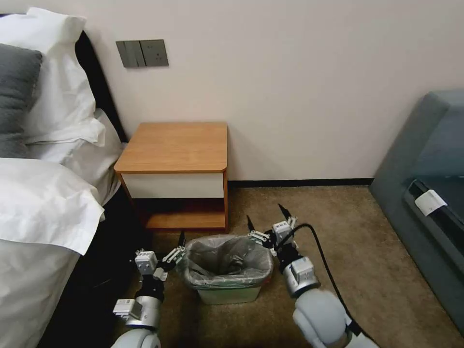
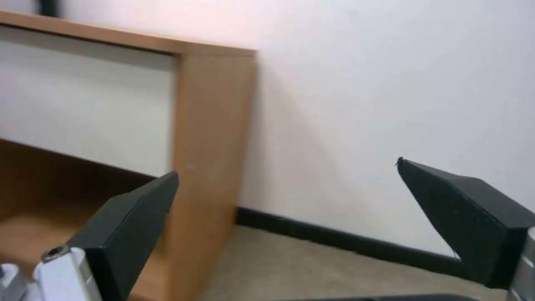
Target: Pick up the garbage bag from the table and place it over the trash can.
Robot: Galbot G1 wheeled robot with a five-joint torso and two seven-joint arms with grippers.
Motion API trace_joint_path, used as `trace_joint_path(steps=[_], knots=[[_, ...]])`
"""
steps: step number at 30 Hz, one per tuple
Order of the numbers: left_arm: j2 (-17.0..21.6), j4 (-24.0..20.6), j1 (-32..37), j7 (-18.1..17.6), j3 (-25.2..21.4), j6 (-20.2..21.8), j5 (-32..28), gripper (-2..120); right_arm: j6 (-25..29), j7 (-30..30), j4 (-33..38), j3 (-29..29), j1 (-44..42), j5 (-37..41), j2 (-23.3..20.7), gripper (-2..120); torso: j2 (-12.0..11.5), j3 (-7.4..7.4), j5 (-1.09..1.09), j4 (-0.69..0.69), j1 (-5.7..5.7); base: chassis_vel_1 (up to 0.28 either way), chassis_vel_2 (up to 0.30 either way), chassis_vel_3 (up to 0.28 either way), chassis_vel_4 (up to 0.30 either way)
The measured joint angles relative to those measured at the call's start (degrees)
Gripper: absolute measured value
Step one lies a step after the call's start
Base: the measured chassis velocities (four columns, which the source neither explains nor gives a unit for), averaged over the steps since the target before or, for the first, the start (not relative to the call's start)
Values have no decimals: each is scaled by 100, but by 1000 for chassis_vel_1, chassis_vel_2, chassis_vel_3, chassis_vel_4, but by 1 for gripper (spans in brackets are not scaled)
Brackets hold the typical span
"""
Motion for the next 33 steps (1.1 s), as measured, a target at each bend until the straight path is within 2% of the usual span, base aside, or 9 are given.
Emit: trace_joint_path(steps=[3, 6, 15, 16, 18, 33], knots=[[193, 98, -27, 240, -53, -158, -206, 100, 504, 21, -227, 229, -339, -137, 370, 100, 0, 0, 0, -1, 0, 0, 0, 0, 0], [342, 111, -11, 339, -57, -215, -356, 100, 701, -41, -242, 325, -448, -204, 519, 100, 0, 0, 0, -1, 0, 0, 0, 0, 0], [444, 211, 12, 486, -47, -453, -520, 100, 899, -66, -190, 566, -535, -473, 842, 100, 0, 0, 0, 0, 0, 0, 0, 0, 0], [467, 215, -25, 531, -44, -479, -621, 100, 1005, -75, -294, 1086, -573, -685, 1088, 100, 0, 0, 1, 0, 0, 0, 0, 0, 0], [475, 229, -68, 534, -49, -479, -644, 100, 1063, -77, -298, 1323, -669, -594, 1054, 100, 0, 0, 1, -1, 0, 0, 0, 0, 0], [374, 425, -238, 488, -28, -563, -613, 100, 1035, -93, -217, 1428, -674, -342, 959, 100, 0, 0, 1, -1, 0, 0, 0, 0, 0]])
